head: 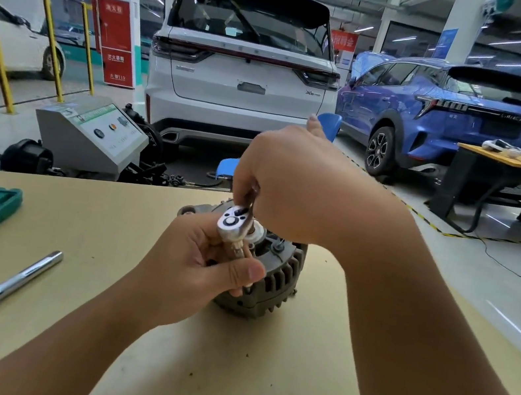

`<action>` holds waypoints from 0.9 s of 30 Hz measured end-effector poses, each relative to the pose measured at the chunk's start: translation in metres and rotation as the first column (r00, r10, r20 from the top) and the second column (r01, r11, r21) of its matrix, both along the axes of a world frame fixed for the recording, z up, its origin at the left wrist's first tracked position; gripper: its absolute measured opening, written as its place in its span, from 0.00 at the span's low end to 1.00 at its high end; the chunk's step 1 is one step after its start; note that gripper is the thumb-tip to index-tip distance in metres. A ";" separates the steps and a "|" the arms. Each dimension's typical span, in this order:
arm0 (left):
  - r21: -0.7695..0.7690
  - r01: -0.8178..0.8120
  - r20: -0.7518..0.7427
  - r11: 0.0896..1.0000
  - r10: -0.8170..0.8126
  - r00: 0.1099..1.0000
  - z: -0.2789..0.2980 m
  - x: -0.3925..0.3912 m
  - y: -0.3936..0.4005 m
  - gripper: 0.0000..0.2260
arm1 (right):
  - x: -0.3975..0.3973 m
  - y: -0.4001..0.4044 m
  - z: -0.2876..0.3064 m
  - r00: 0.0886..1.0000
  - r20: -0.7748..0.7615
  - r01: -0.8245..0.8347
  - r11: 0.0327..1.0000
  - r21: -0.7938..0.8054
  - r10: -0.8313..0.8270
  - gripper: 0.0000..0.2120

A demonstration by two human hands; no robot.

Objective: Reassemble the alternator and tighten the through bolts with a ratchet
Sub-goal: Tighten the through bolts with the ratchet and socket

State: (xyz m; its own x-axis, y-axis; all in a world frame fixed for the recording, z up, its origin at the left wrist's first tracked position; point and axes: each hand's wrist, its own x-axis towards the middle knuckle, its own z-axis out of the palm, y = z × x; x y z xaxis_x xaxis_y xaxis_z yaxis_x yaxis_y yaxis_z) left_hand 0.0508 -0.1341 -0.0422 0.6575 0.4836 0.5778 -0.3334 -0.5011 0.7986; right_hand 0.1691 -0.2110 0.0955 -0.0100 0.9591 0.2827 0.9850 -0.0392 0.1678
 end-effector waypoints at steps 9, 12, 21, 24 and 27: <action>-0.057 -0.088 0.054 0.994 0.091 0.994 0.004 -0.005 0.007 0.03 | -0.003 -0.025 0.015 0.999 0.019 0.031 0.998 -0.059 -0.030 0.21; -0.065 -0.026 0.036 0.998 0.028 0.999 0.005 -0.007 0.009 0.06 | 0.001 -0.029 0.018 0.998 -0.058 0.010 1.000 -0.022 -0.011 0.22; 0.019 -0.024 -0.028 1.000 0.025 0.999 -0.005 0.001 0.007 0.09 | 0.007 0.002 -0.003 0.971 -0.238 0.001 1.000 0.028 0.006 0.21; 0.026 -0.015 -0.024 1.000 0.016 1.000 -0.005 0.001 0.007 0.10 | 0.004 -0.001 0.000 0.989 -0.147 -0.015 0.999 -0.033 0.010 0.21; 0.045 -0.017 -0.013 0.999 0.017 1.000 -0.006 0.001 0.008 0.07 | 0.000 -0.010 0.003 0.997 -0.071 -0.010 0.999 -0.048 0.006 0.14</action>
